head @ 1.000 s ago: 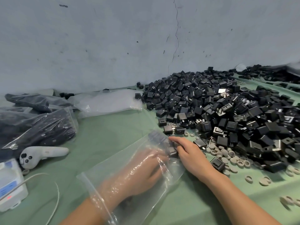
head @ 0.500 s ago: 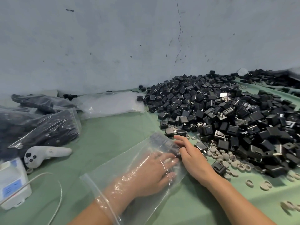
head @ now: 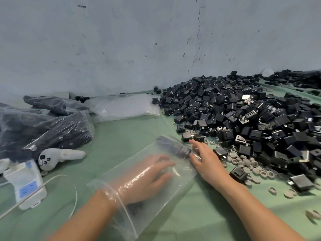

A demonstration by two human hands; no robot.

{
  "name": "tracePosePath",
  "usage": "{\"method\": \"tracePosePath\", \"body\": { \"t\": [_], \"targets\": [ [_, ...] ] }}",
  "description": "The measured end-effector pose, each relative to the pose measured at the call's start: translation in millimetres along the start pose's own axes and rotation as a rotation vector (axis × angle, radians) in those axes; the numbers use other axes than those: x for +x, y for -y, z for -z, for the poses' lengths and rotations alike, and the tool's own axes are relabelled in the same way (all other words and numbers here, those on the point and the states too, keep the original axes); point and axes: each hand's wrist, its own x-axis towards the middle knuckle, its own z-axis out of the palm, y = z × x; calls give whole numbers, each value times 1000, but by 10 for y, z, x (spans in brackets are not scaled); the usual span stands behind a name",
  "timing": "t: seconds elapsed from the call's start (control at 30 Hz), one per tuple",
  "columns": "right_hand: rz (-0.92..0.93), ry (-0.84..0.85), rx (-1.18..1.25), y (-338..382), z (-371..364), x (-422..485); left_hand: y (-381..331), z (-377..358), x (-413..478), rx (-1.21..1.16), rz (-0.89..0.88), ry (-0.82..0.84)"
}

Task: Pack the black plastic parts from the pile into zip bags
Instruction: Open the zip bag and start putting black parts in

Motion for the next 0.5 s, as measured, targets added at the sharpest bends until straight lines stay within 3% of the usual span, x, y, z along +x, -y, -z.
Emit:
{"method": "tracePosePath", "body": {
  "t": [0.2,0.4,0.5],
  "targets": [
    [6,-53,-112,159,-20,-75,217,159,-779,-104,239,-83],
    [-36,-63,-200,251,9,-152,390,266,-1063,24,346,121],
    [-21,-47,-247,233,7,-163,420,301,-1065,74,332,140]
  ]
}}
